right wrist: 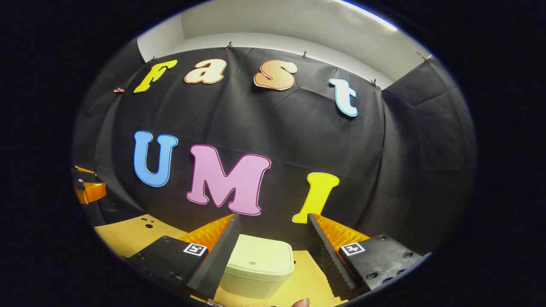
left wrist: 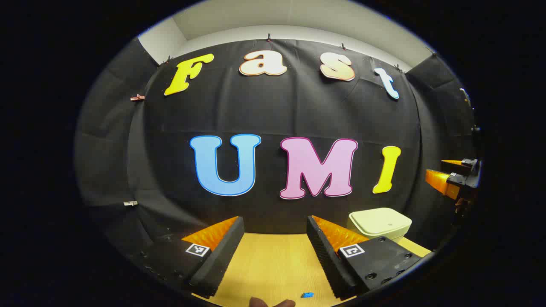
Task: Press the lid of the desktop garbage bin to open it, pick up the crumpled paper on the desktop and throw it into the bin, then pick up the pop can on the desktop and drop it into the bin, and finally close the garbage bin lid.
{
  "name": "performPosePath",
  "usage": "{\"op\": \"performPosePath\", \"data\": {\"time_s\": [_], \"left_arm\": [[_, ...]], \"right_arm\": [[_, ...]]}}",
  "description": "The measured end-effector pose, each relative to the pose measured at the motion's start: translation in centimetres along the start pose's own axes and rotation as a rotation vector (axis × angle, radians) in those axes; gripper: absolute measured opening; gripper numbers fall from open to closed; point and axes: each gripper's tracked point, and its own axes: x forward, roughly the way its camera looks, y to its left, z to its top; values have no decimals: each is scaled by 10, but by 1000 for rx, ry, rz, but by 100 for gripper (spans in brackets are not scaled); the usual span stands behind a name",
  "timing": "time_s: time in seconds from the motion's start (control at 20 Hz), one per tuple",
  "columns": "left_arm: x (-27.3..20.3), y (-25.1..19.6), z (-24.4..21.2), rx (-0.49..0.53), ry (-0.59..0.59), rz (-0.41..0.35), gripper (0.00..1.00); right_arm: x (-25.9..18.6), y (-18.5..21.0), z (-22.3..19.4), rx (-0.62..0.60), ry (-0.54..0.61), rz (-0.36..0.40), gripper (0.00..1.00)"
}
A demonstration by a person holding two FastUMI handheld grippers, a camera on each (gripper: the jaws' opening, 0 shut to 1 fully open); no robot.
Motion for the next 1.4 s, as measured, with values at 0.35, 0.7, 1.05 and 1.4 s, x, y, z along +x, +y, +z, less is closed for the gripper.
{"op": "performPosePath", "data": {"time_s": [0.35, 0.7, 1.05, 1.4], "left_arm": [[4, 4, -3, -10, -2, 17, 95], [8, 2, 5, 8, -22, 24, 95], [12, -3, 8, 12, -33, 35, 95], [14, -9, 3, 7, -16, 54, 95]], "right_arm": [[0, 11, -4, -19, 4, 35, 96], [3, 0, 1, -23, -15, 25, 96], [9, 8, -17, 4, 39, 111, 65], [41, 31, -52, 31, 88, 223, 6]]}}
